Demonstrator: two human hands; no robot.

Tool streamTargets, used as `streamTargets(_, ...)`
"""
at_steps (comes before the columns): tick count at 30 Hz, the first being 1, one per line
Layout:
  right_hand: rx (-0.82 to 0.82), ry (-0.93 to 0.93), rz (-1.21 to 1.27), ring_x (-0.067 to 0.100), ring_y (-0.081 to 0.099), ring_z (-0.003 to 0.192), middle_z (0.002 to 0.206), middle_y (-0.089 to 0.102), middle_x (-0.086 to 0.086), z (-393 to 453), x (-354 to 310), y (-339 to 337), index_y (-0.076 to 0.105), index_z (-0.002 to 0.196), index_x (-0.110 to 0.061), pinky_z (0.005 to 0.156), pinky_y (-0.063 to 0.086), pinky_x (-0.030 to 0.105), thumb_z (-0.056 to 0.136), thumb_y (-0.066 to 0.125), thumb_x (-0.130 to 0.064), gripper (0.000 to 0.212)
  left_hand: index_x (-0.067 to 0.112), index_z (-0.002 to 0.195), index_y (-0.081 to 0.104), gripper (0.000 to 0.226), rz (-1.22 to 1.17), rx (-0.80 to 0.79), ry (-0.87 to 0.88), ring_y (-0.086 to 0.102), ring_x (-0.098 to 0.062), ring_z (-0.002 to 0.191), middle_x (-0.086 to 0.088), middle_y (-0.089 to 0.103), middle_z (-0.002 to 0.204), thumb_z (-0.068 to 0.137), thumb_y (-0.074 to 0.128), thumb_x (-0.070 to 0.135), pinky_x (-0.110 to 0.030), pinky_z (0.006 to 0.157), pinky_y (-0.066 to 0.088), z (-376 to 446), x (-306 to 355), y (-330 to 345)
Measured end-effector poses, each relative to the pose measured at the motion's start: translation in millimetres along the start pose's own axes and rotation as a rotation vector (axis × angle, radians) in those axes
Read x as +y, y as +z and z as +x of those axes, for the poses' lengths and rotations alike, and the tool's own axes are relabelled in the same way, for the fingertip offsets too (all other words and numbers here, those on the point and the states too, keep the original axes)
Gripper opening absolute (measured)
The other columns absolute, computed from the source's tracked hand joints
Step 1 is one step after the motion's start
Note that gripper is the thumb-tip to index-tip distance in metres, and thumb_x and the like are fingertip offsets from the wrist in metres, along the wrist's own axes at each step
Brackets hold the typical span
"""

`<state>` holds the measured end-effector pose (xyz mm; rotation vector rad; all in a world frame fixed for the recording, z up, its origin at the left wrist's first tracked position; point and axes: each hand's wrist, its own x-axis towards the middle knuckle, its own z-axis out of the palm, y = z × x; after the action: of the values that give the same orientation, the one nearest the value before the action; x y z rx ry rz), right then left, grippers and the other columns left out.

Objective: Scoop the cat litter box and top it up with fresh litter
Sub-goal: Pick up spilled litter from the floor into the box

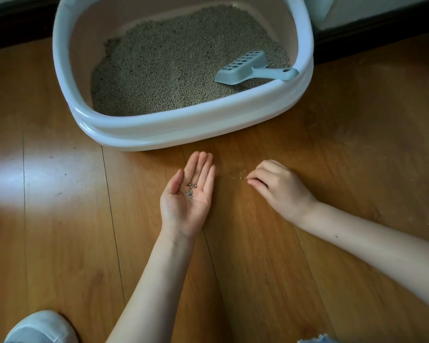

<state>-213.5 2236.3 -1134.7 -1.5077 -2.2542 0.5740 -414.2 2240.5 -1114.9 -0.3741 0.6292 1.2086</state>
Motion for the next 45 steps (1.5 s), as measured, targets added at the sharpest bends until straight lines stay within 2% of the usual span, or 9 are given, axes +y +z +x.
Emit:
streamTargets(10,0.030,0.098,0.066,0.016,0.061,0.085,0.089,0.064,0.006,10.4,-3.7,6.1,0.070,0.091,-0.004,0.075,0.044,0.013,0.087,0.066,-0.007,0.006,-0.009,0.104,0.071,0.046,0.020,0.009,0.002,0.068,-0.036,0.104,-0.023,0.065,0.122,0.099,0.035,0.018,-0.047,0.098,0.045,-2.8,-2.1,-2.8)
streamTargets(18,-0.010,-0.107,0.010,0.018,0.060,0.082,0.084,0.064,0.007,20.0,-6.3,9.3,0.070,0.087,-0.003,0.071,0.054,0.024,0.084,0.070,-0.005,0.004,-0.010,0.103,0.071,0.042,0.016,-0.001,-0.002,0.068,-0.036,0.103,-0.024,0.065,0.121,0.091,0.040,0.015,-0.047,0.097,0.045,-2.4,-2.4,-2.2)
streamTargets(22,-0.089,-0.314,-0.169,0.020,0.059,0.081,0.086,0.063,0.010,18.9,0.0,9.6,0.069,0.089,-0.001,0.071,0.055,0.028,0.088,0.064,-0.004,0.005,-0.009,0.104,0.071,0.045,0.029,0.012,-0.012,0.069,-0.036,0.102,-0.024,0.065,0.121,0.097,0.035,0.018,-0.046,0.096,0.046,-1.3,-3.0,-2.7)
streamTargets(28,-0.092,-0.238,-0.237,0.023,0.058,0.071,0.080,0.058,0.012,25.4,-12.6,15.5,0.062,0.083,0.000,0.056,0.056,0.030,0.079,0.073,0.001,0.012,-0.009,0.105,0.071,0.048,0.039,0.016,-0.015,0.068,-0.036,0.103,-0.024,0.064,0.122,0.099,0.033,0.019,-0.046,0.098,0.045,0.9,-2.6,-4.2)
streamTargets(32,-0.011,-0.096,-0.065,0.020,0.058,0.081,0.091,0.059,0.011,26.7,-37.0,0.3,0.061,0.095,-0.001,0.066,0.046,0.018,0.093,0.053,-0.008,0.010,-0.008,0.106,0.071,0.049,0.063,0.003,-0.023,0.067,-0.035,0.106,-0.023,0.064,0.124,0.101,0.031,0.021,-0.044,0.100,0.047,1.2,-7.2,-3.8)
streamTargets(37,0.008,-0.302,0.087,0.029,0.058,0.088,0.090,0.062,0.015,25.9,-61.3,-1.6,0.067,0.095,0.004,0.081,0.049,0.037,0.092,0.051,-0.001,0.017,-0.006,0.108,0.070,0.047,0.095,-0.014,-0.048,0.067,-0.032,0.107,-0.021,0.065,0.123,0.097,0.033,0.021,-0.039,0.099,0.051,-0.3,-22.1,0.8)
streamTargets(39,0.031,-0.250,0.107,0.026,0.059,0.090,0.092,0.064,0.013,25.1,-51.4,-5.9,0.068,0.098,0.003,0.083,0.050,0.035,0.092,0.053,-0.001,0.017,-0.007,0.105,0.071,0.045,0.084,-0.010,-0.053,0.069,-0.033,0.103,-0.023,0.066,0.120,0.093,0.037,0.019,-0.040,0.096,0.051,0.0,-21.4,2.2)
streamTargets(42,0.111,-0.017,0.117,0.008,0.054,0.088,0.095,0.062,0.003,19.4,-29.0,-15.4,0.068,0.102,-0.005,0.080,0.050,0.020,0.090,0.061,-0.003,0.015,-0.009,0.103,0.072,0.045,0.037,0.002,-0.036,0.068,-0.036,0.103,-0.024,0.065,0.120,0.096,0.035,0.017,-0.045,0.100,0.046,1.5,-12.1,0.3)
streamTargets(45,-0.009,0.197,0.087,0.001,0.046,0.086,0.102,0.051,-0.008,8.2,-10.3,-13.8,0.064,0.119,-0.010,0.072,0.043,0.010,0.090,0.063,-0.012,0.029,-0.009,0.103,0.071,0.048,0.016,0.019,-0.008,0.068,-0.036,0.104,-0.023,0.065,0.121,0.101,0.032,0.019,-0.046,0.101,0.045,2.3,-3.0,-3.9)
